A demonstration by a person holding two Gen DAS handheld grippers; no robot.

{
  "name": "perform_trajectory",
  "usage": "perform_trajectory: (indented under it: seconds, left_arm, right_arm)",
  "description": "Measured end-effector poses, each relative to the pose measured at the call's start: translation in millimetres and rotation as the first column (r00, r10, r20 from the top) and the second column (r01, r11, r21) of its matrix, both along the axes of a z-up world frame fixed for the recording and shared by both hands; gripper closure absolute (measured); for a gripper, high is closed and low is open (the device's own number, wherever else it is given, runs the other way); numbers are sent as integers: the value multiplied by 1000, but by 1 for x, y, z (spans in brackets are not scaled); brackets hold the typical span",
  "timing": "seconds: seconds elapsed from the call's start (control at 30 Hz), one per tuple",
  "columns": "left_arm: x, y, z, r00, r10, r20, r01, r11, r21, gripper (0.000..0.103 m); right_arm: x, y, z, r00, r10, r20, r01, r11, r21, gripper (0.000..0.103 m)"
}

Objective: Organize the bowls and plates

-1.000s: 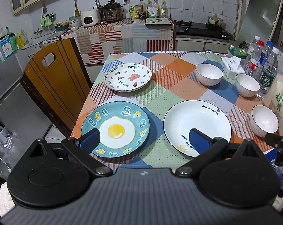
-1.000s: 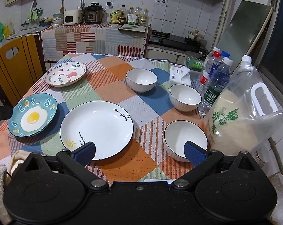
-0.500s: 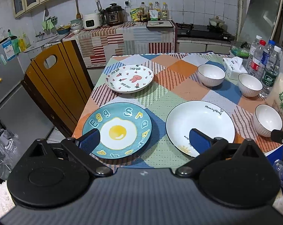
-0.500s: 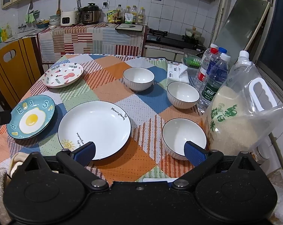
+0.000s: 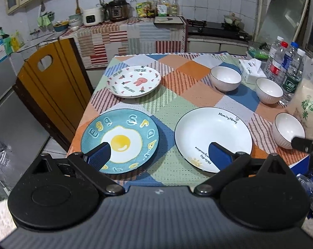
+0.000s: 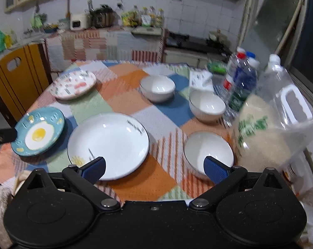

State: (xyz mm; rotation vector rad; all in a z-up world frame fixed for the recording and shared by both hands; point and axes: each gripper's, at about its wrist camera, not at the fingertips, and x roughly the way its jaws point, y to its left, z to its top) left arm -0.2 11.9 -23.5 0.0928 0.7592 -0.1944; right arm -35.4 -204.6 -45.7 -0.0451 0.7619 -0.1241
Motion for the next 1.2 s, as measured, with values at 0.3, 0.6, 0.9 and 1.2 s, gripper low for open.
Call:
perform_trajectory:
  seconds: [0.3,0.6,0.9,1.2]
  left_arm:
    - [53,-14,-33,993,-56,-108,54,998,-22,7]
    - [81,-33,-89,981,-56,-186,36,993,-110,8]
    - [101,-44,-128,969,-61,-240,50,997,-52,9]
    - [115,-48,-148,971,-61,-230,49,997,-57,26]
  right_arm:
    - [28,-20,-16,953,236,188,-264,954,143,1]
    - [63,-36,-99,980,196,30,-195,930,310,14]
    - [79,-45,-146,993,115,-10,-100,903,417,24]
    - [89,-54,-167,997,81,-9,-70,902,426,78]
